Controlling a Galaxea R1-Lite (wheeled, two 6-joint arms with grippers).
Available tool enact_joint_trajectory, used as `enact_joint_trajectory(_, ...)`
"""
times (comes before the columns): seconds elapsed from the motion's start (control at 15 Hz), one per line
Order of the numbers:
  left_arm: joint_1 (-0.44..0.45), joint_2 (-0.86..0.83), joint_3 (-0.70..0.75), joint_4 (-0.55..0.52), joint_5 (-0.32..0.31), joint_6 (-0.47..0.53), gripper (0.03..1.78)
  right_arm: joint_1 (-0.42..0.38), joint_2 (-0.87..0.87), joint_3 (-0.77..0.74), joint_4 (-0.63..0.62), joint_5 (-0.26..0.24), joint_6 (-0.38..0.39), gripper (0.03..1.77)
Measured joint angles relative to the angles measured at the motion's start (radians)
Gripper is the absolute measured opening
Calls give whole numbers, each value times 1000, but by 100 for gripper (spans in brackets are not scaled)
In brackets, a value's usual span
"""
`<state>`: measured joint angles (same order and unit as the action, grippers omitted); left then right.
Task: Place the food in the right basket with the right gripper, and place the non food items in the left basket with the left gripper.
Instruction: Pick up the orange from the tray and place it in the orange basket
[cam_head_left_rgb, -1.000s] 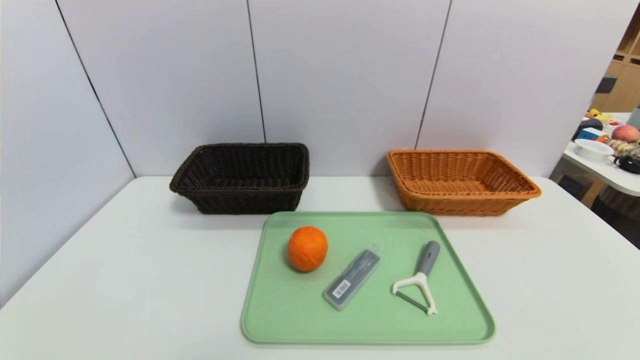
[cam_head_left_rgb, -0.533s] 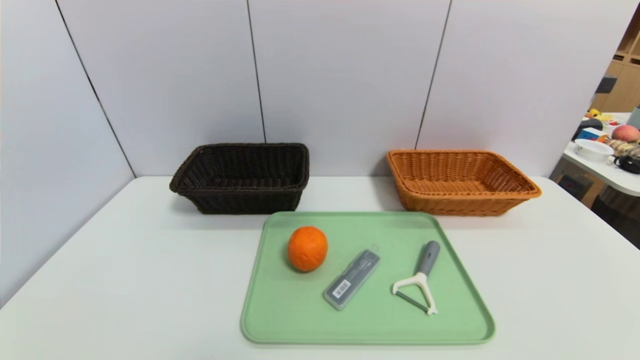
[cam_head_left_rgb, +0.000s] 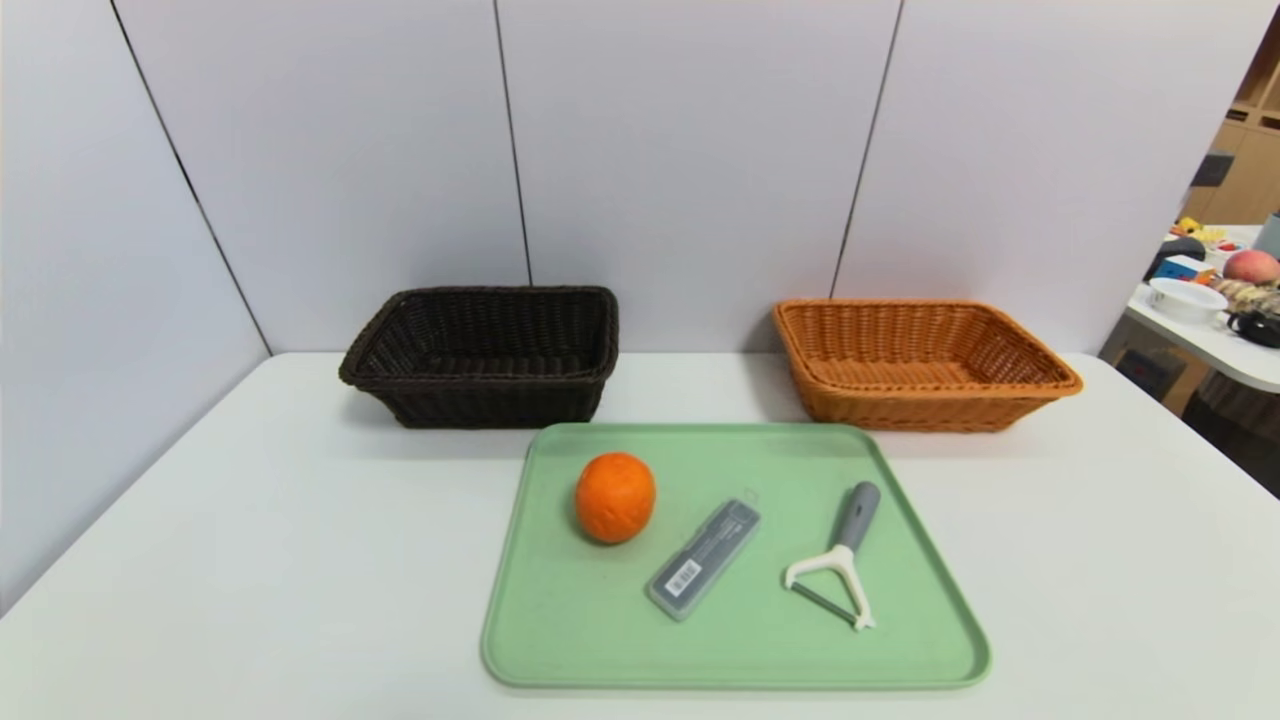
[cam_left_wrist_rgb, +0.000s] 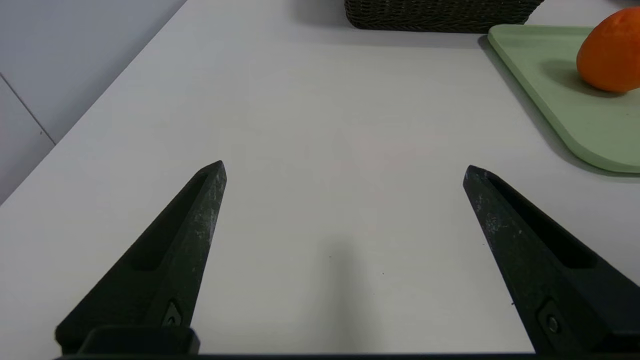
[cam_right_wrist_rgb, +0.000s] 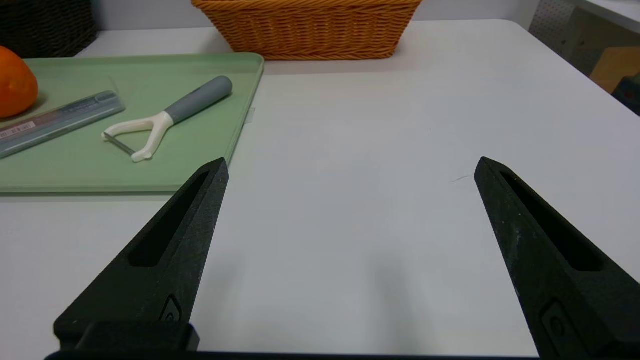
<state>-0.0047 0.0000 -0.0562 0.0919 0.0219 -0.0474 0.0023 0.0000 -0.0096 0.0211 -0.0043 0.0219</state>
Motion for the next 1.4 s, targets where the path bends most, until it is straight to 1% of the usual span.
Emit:
enact_joint_trajectory(0.2, 0, 0, -153, 172, -28, 0, 169, 0, 3, -62, 43, 2, 1, 170)
enact_joint_trajectory(0.27, 0, 4, -208, 230, -36, 1, 169, 0, 9, -115, 86, 6, 3, 170)
enact_joint_trajectory(0.33, 0, 14, -256, 260, -38, 2, 169, 0, 22, -171, 131, 12, 4, 170)
enact_joint_trajectory(0.47, 1, 63, -348, 273, -38, 15, 169, 0, 66, -277, 199, 35, 5, 170)
enact_joint_trajectory(0.8, 19, 256, -591, 262, -37, 21, 169, 21, 238, -488, 209, 49, 5, 170)
enact_joint_trajectory(0.93, 22, 346, -641, 217, -36, 21, 169, 25, 319, -554, 203, 63, 3, 170)
enact_joint_trajectory(1.07, 22, 446, -645, 116, -41, 16, 169, 25, 394, -584, 169, 66, -1, 170)
enact_joint_trajectory(1.13, 21, 495, -629, 54, -50, 14, 169, 22, 425, -586, 149, 64, -4, 170)
enact_joint_trajectory(1.27, 20, 585, -566, -89, -87, 12, 169, 18, 465, -558, 139, 65, -10, 170)
enact_joint_trajectory(1.4, 20, 649, -512, -187, -99, 13, 169, 19, 489, -510, 116, 68, -20, 170)
